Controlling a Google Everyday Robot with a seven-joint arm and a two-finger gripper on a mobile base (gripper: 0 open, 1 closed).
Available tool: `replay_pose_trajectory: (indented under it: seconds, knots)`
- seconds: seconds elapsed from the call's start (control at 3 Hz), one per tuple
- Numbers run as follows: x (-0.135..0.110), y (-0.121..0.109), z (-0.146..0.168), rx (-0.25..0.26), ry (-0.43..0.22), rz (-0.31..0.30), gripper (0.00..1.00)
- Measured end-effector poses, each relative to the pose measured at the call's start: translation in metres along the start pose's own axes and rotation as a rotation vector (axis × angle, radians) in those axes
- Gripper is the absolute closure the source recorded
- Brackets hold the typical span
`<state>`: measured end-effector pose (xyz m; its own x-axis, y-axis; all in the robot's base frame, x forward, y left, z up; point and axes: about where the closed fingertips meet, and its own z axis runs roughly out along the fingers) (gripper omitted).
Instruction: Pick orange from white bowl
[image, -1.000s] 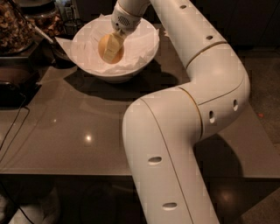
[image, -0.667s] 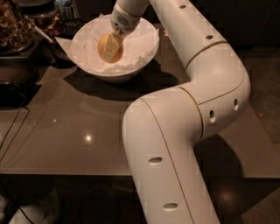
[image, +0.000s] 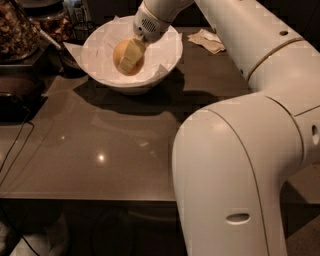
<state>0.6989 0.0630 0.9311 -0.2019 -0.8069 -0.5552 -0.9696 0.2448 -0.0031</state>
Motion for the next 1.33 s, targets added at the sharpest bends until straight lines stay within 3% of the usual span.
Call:
replay_pose_trajectory:
  seconds: [0.33, 0.67, 1.33]
  knots:
    - [0.000, 0.000, 0.000, 0.000, 0.000, 0.000, 1.00]
    - [-0.004, 0.016, -0.015, 0.023, -0.034, 0.005, 1.00]
    - [-0.025, 0.086, -0.080, 0.203, -0.185, 0.036, 1.00]
